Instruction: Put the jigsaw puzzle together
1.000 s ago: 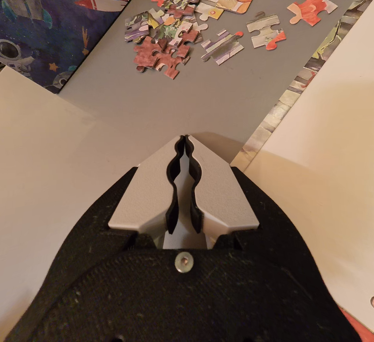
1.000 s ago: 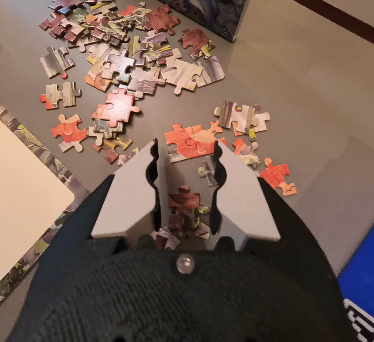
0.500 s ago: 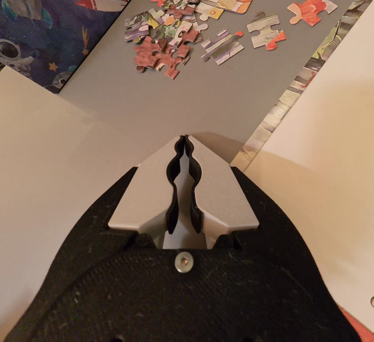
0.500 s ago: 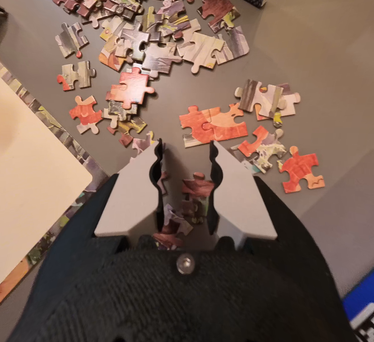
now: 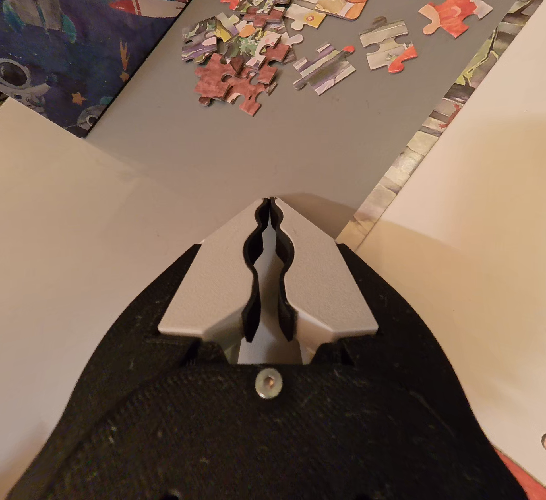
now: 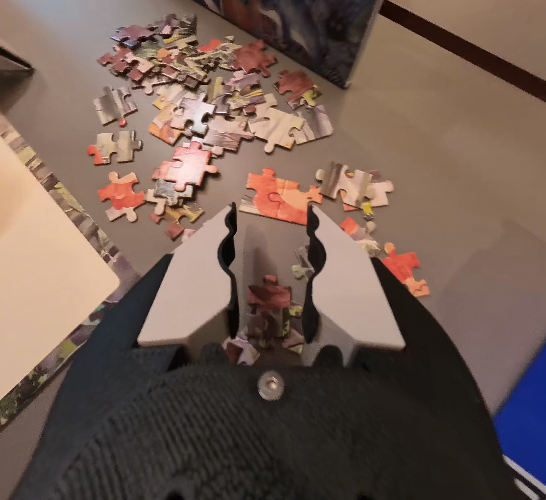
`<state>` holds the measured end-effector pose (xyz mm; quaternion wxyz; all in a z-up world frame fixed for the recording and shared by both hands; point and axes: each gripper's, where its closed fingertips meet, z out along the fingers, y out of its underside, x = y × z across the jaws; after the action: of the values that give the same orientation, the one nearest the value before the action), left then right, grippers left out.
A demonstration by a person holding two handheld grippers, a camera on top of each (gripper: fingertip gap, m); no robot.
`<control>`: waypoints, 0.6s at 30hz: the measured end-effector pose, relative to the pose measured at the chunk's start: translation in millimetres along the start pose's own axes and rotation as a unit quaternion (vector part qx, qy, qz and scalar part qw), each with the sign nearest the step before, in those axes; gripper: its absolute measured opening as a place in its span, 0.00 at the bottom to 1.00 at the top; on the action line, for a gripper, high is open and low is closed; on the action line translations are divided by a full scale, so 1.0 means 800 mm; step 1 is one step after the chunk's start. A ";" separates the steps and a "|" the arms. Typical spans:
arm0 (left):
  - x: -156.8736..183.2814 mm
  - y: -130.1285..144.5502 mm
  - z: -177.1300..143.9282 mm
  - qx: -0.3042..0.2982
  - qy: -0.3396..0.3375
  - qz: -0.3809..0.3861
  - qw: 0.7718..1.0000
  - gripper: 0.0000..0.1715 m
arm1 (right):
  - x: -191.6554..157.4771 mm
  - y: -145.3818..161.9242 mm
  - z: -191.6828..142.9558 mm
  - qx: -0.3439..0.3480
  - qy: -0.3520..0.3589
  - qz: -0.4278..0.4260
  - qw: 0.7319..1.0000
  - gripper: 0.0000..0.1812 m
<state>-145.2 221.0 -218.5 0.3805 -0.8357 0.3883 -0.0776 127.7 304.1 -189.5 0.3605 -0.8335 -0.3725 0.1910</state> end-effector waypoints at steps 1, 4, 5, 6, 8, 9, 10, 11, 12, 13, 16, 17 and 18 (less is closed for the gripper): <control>0.000 0.000 0.000 0.000 0.000 0.000 1.000 0.00 | 0.004 0.002 -0.001 -0.002 0.003 0.006 1.000 0.26; 0.000 0.000 0.000 0.000 -0.001 0.002 1.000 0.00 | 0.009 0.006 0.001 -0.001 -0.001 0.025 1.000 0.26; 0.000 0.000 0.000 0.000 -0.001 0.002 1.000 0.00 | 0.008 0.008 0.003 -0.003 -0.008 0.029 1.000 0.26; 0.000 0.000 0.000 0.000 -0.001 0.002 1.000 0.00 | 0.008 0.010 0.006 -0.006 -0.011 0.030 0.999 0.26; 0.000 0.000 0.000 0.000 -0.001 0.002 1.000 0.00 | 0.007 0.014 0.010 -0.013 -0.014 0.025 1.000 0.28; 0.000 0.000 0.000 0.000 -0.001 0.002 1.000 0.00 | 0.007 0.017 0.013 -0.019 -0.013 0.022 0.999 0.29; 0.000 0.000 0.000 0.000 -0.002 0.003 1.000 0.00 | 0.007 0.021 0.015 -0.027 -0.010 0.020 0.999 0.30; 0.000 0.000 0.000 0.000 -0.002 0.004 1.000 0.00 | 0.008 0.023 0.017 -0.033 -0.004 0.016 0.999 0.31; 0.000 0.000 0.000 0.000 -0.002 0.004 1.000 0.00 | 0.008 0.024 0.017 -0.035 0.000 0.010 0.999 0.30; 0.000 0.000 0.000 0.000 -0.003 0.004 1.000 0.00 | 0.008 0.024 0.018 -0.036 0.001 0.007 0.999 0.31; 0.000 0.000 0.000 0.000 -0.002 0.004 1.000 0.00 | -0.002 0.025 0.016 -0.042 -0.021 0.010 0.999 0.28; 0.000 0.000 0.000 0.000 -0.002 0.004 1.000 0.00 | -0.009 0.026 0.014 -0.045 -0.035 0.012 0.998 0.26; 0.000 0.000 0.000 0.000 -0.002 0.004 1.000 0.00 | -0.015 0.026 0.013 -0.048 -0.051 0.015 0.997 0.25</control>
<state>-145.1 220.9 -218.5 0.3818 -0.8342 0.3908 -0.0743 123.8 290.0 -211.4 0.2974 -0.8444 -0.3871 0.2207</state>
